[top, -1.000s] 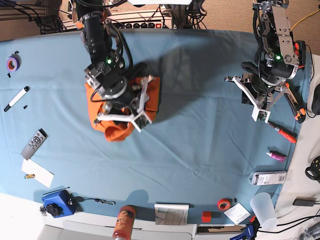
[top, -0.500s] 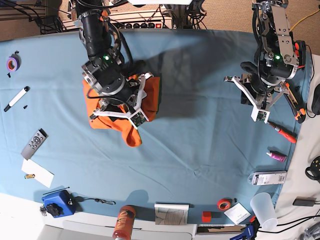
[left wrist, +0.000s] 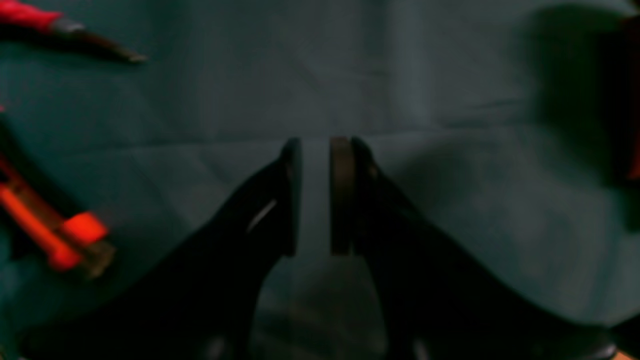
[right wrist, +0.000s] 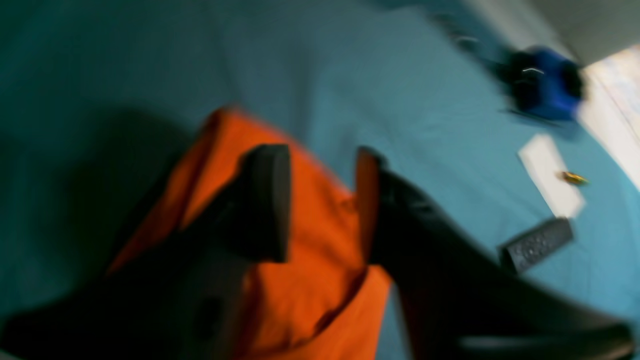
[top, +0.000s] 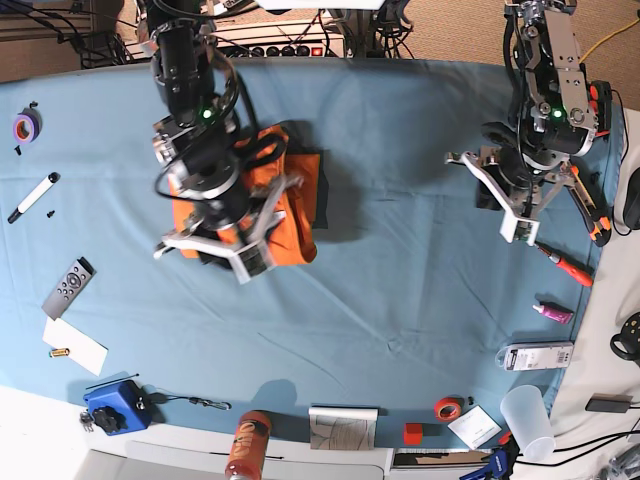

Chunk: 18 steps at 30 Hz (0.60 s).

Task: Layout the t-shirt on the table in an organized manner, then fold the t-shirt properly
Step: 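Release the right gripper and grasp the folded bundle with the left gripper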

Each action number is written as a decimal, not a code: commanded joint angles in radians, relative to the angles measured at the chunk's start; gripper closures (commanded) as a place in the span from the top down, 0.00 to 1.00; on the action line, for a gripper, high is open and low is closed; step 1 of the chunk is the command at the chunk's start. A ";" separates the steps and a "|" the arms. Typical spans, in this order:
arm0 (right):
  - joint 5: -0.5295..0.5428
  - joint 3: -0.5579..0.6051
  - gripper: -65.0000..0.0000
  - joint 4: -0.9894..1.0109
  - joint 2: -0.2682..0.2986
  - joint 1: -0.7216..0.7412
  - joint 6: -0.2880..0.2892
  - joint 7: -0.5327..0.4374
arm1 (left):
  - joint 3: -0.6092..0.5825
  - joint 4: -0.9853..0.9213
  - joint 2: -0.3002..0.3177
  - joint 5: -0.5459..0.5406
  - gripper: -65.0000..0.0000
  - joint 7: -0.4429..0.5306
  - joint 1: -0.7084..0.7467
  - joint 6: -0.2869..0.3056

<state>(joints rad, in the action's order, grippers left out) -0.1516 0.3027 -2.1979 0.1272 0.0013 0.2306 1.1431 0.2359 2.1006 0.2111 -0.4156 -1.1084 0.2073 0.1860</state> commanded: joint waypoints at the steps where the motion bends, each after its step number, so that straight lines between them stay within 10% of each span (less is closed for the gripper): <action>1: -0.003 -0.034 0.09 -0.015 0.000 0.016 -0.016 -0.039 | 0.002 0.017 0.005 -0.047 0.14 0.034 -0.008 0.038; 8: 0.214 -0.321 0.00 0.079 0.001 0.010 -0.005 -0.032 | -0.028 0.017 0.002 -0.206 0.14 0.086 -0.008 0.172; 14: 0.534 -0.489 0.00 0.283 0.000 0.010 0.237 -0.003 | -0.236 0.017 0.002 -0.137 0.14 0.215 -0.029 0.254; 18: 0.619 -0.510 0.00 0.403 0.000 0.013 0.285 -0.009 | -0.409 0.013 0.001 0.029 0.36 0.281 -0.076 0.260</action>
<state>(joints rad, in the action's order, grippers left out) 0.4557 -0.2031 -1.7782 0.1188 -0.0017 0.5121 1.1500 -0.1753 2.0972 0.2119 -0.3656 -0.8574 0.1421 0.4454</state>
